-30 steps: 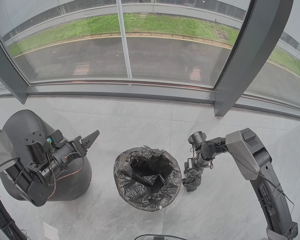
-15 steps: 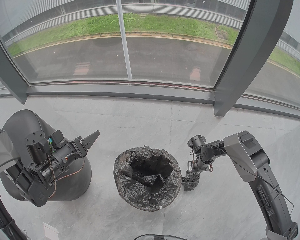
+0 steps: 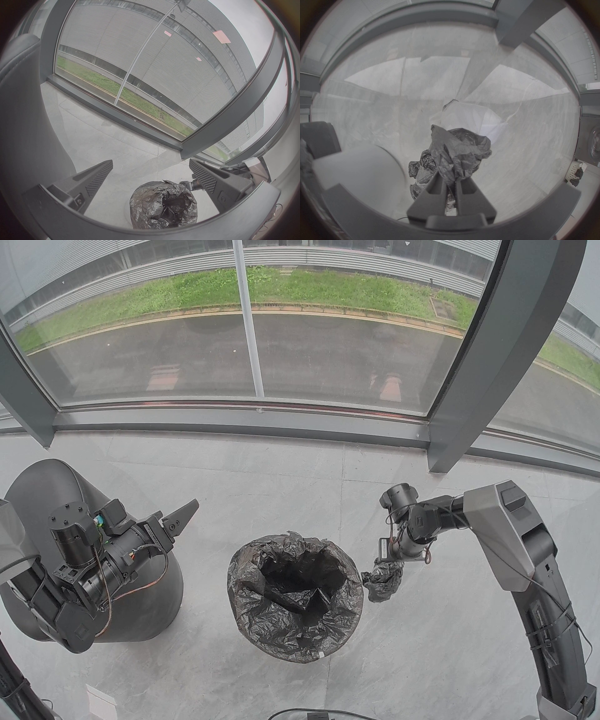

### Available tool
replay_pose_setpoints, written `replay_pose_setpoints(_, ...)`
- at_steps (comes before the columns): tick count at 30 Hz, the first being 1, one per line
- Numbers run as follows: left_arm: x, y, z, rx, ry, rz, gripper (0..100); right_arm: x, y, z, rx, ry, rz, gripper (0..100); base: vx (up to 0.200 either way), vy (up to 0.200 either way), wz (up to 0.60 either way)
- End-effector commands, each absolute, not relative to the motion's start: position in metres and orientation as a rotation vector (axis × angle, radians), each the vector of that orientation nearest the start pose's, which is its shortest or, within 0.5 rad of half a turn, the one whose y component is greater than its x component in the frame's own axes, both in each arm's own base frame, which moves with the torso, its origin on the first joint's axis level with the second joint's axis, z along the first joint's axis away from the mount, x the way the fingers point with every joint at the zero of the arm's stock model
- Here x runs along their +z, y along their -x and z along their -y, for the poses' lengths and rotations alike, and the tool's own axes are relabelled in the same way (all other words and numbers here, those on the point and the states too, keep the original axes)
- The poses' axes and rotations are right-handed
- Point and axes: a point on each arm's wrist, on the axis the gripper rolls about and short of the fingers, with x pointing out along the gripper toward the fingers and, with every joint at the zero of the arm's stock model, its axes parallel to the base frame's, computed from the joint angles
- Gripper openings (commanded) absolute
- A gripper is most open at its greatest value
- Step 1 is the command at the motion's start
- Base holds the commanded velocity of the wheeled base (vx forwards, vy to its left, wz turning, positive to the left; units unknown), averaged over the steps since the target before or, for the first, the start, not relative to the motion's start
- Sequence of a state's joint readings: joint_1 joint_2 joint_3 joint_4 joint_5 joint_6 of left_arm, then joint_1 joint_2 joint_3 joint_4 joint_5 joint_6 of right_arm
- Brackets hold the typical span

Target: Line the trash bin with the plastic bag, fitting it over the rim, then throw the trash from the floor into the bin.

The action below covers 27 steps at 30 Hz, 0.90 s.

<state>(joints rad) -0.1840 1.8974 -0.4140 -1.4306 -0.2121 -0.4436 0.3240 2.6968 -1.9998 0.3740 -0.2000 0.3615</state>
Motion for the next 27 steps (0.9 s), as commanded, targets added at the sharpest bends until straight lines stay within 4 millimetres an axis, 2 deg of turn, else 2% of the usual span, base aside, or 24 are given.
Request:
replay_pose_setpoints(1,0.112,-0.282,0.057,-0.378,0.44,-0.137,100,0.087,-0.464,-0.154,-0.053,-0.091,-0.897,0,0.0,0.0,0.0)
replay_pose_setpoints(2,0.113,-0.281,0.057,-0.378,0.44,-0.135,100,0.108,-0.459,-0.154,-0.046,-0.102,-0.857,0,0.0,0.0,0.0)
replay_pose_setpoints(3,0.113,-0.281,0.057,-0.379,0.438,-0.135,100,0.111,-0.458,-0.154,-0.045,-0.104,-0.851,0,0.0,0.0,0.0)
replay_pose_setpoints(4,0.114,-0.28,0.057,-0.378,0.438,-0.131,100,0.144,-0.448,-0.155,-0.025,-0.126,-0.787,0,0.0,0.0,0.0)
replay_pose_setpoints(8,0.118,-0.277,0.057,-0.382,0.439,-0.121,100,0.21,-0.417,-0.167,0.04,-0.188,-0.659,0,0.0,0.0,0.0)
replay_pose_setpoints(11,0.119,-0.276,0.057,-0.383,0.439,-0.117,100,0.241,-0.395,-0.179,0.098,-0.184,-0.595,0,0.0,0.0,0.0)
replay_pose_setpoints(12,0.119,-0.276,0.057,-0.381,0.439,-0.117,100,0.259,-0.379,-0.189,0.136,-0.168,-0.555,0,0.0,0.0,0.0)
replay_pose_setpoints(13,0.119,-0.276,0.057,-0.383,0.439,-0.117,100,0.261,-0.377,-0.19,0.139,-0.166,-0.551,0,0.0,0.0,0.0)
replay_pose_setpoints(14,0.119,-0.276,0.057,-0.383,0.438,-0.117,100,0.278,-0.358,-0.203,0.169,-0.123,-0.5,0,0.0,0.0,0.0)
replay_pose_setpoints(17,0.119,-0.276,0.057,-0.382,0.436,-0.114,100,0.296,-0.324,-0.232,0.222,-0.039,-0.44,0,0.0,0.0,0.0)
replay_pose_setpoints(18,0.119,-0.276,0.057,-0.382,0.436,-0.114,100,0.296,-0.324,-0.232,0.222,-0.039,-0.44,0,0.0,0.0,0.0)
replay_pose_setpoints(19,0.119,-0.276,0.057,-0.381,0.436,-0.116,100,0.299,-0.305,-0.251,0.263,-0.002,-0.423,0,0.0,0.0,0.0)
replay_pose_setpoints(20,0.119,-0.276,0.057,-0.381,0.436,-0.116,100,0.299,-0.303,-0.255,0.269,0.003,-0.422,0,0.0,0.0,0.0)
replay_pose_setpoints(21,0.119,-0.276,0.057,-0.381,0.436,-0.117,100,0.3,-0.289,-0.269,0.298,0.033,-0.412,0,0.0,0.0,0.0)
replay_pose_setpoints(23,0.119,-0.276,0.057,-0.38,0.435,-0.115,100,0.298,-0.277,-0.284,0.31,0.074,-0.394,0,0.0,0.0,0.0)
replay_pose_setpoints(24,0.119,-0.276,0.057,-0.38,0.435,-0.115,100,0.298,-0.277,-0.284,0.31,0.074,-0.394,0,0.0,0.0,0.0)
replay_pose_setpoints(25,0.12,-0.276,0.057,-0.38,0.433,-0.113,100,0.295,-0.265,-0.298,0.316,0.102,-0.378,0,0.0,0.0,0.0)
replay_pose_setpoints(27,0.12,-0.276,0.056,-0.379,0.433,-0.11,100,0.283,-0.253,-0.312,0.321,0.133,-0.383,0,0.0,0.0,0.0)
